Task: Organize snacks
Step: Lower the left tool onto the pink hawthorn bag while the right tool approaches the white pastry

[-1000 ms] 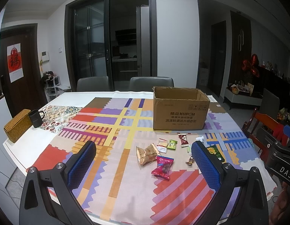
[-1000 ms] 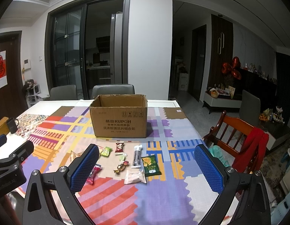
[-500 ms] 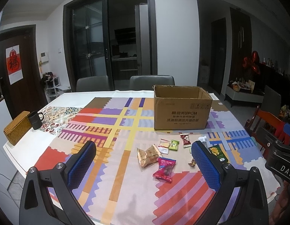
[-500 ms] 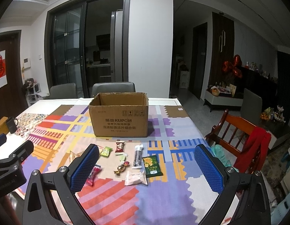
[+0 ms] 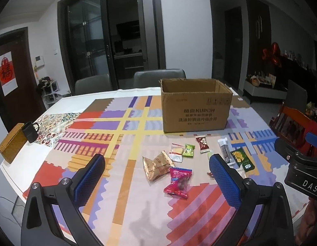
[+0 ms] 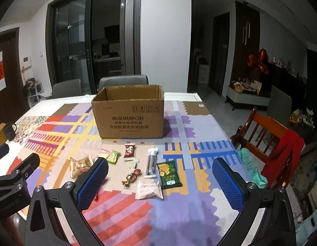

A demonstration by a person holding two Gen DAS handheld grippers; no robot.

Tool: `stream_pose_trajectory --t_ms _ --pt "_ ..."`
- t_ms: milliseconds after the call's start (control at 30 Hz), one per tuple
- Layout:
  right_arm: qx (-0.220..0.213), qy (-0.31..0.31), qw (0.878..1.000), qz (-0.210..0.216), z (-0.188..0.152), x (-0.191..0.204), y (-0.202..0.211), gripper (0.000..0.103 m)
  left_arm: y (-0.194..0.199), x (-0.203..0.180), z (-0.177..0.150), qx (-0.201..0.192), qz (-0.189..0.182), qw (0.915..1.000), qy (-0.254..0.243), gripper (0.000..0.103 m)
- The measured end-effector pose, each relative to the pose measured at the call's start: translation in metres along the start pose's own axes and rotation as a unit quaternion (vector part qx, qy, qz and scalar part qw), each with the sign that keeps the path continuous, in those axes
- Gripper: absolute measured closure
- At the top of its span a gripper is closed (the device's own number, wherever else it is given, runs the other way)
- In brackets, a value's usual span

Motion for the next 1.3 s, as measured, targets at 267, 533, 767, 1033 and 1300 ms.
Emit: stream_pose_trajectory --t_ms 267,533,767,1033,1300 --pt "0.031 0.003 1.0 -0.001 -0.007 0.001 -0.029 0.001 -0.028 -0.009 -0.005 0.023 -0.013 0.9996 -0.013 0.0" --pt "0.056 0.013 0.998 -0.001 -0.017 0.006 -0.056 0.001 -0.058 -0.018 -0.015 0.045 -0.023 0.9984 -0.027 0.0" --pt "0.069 0.026 0.997 0.004 -0.027 0.014 -0.08 0.001 -0.082 -0.027 -0.029 0.064 -0.04 0.9962 -0.042 0.0" --pt "0.091 0.037 0.995 -0.001 -0.041 0.018 -0.107 0.001 -0.115 -0.036 -0.053 0.102 -0.056 0.9915 -0.058 0.005" --pt "0.118 0.046 0.992 -0.003 -0.055 0.019 -0.131 0.001 -0.141 -0.042 -0.07 0.133 -0.06 0.9867 -0.072 0.013"
Point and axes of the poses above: each gripper's, at about its wrist camera, not at the fingertips, and y roughly against the way its jaws point, x to its left, z to its top, the point moved 3 cm from there along -y, roughly the way its jaws point, and after that the axes turned 5 degrees about -y, right-handed, at the moved point
